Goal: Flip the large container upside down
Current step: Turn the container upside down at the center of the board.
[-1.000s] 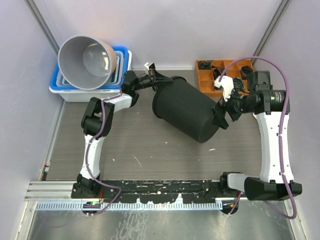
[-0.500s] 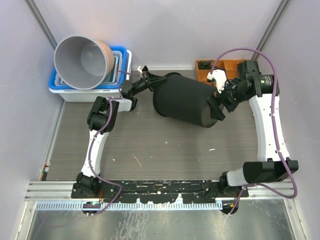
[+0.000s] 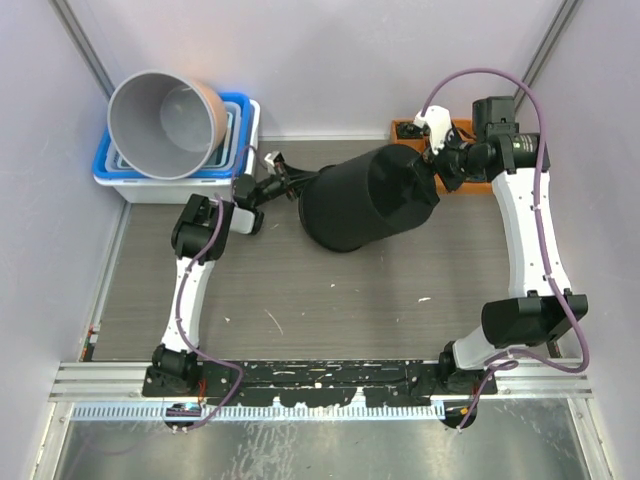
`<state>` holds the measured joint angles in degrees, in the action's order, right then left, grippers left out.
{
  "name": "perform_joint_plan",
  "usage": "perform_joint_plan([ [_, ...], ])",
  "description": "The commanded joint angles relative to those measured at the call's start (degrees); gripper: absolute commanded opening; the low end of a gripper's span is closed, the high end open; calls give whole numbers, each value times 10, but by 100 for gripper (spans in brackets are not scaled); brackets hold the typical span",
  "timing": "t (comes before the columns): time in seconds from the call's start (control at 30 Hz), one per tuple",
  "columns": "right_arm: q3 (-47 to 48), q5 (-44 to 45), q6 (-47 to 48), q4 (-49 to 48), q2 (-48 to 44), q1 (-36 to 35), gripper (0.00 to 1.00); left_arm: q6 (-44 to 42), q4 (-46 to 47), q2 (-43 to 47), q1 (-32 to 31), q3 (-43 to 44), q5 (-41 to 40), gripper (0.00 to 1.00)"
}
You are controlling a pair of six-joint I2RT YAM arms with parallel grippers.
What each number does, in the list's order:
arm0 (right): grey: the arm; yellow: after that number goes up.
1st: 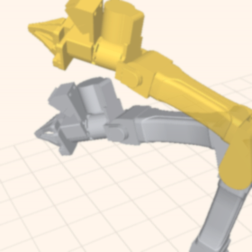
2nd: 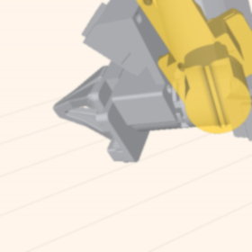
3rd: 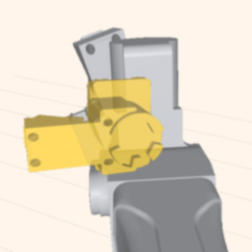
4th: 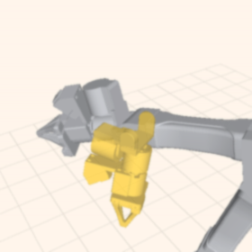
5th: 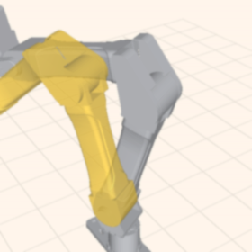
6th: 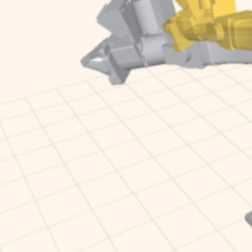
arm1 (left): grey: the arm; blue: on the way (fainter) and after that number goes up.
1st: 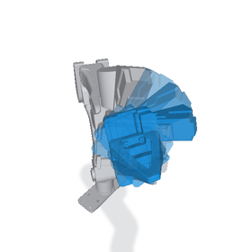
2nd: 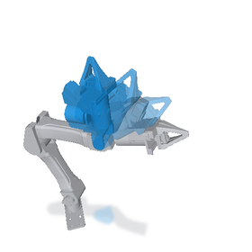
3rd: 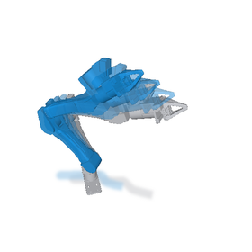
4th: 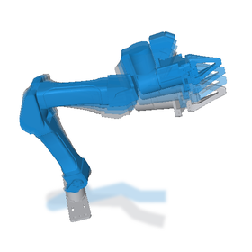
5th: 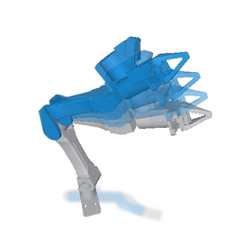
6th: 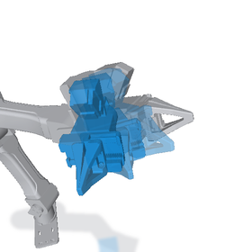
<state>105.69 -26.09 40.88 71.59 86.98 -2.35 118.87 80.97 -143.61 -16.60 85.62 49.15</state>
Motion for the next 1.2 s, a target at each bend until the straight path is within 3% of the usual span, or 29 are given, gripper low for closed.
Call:
perform_joint_plan([
  [0.0, 31, -54, -49, -110, 23, -14, 100, -56, -89, -47, 15, -25, 37, 0],
  [0.17, 42, -53, -74, -134, 63, -45, 100, -82, -121, -45, -6, -23, 51, 1],
  [0.23, 38, -53, -80, -142, 68, -56, 100, -96, -136, -42, -15, -22, 57, 7],
  [0.37, 23, -47, -81, -152, 62, -71, 100, -124, -174, -29, -27, -20, 64, 35],
  [0.47, 17, -41, -80, -150, 58, -74, 100, -175, -246, -7, -31, -25, 67, 78],
  [0.53, 13, -41, -76, -146, 54, -75, 100, -237, -338, 16, -35, -28, 69, 99],
  [0.7, 5, -38, -70, -135, 44, -83, 100, -476, -698, 89, -41, 11, 19, 99],
  [0.87, -3, -8, -70, -164, 4, -108, 100, -765, -1088, 112, -56, 155, -131, 99],
  [0.93, 8, 15, -65, -164, -10, -125, 100, -849, -1180, 128, -74, 191, -219, 98],
  [1.17, 9, 53, -70, -201, -90, -158, 100, -1075, -1360, 150, -130, 330, -485, 99],
])
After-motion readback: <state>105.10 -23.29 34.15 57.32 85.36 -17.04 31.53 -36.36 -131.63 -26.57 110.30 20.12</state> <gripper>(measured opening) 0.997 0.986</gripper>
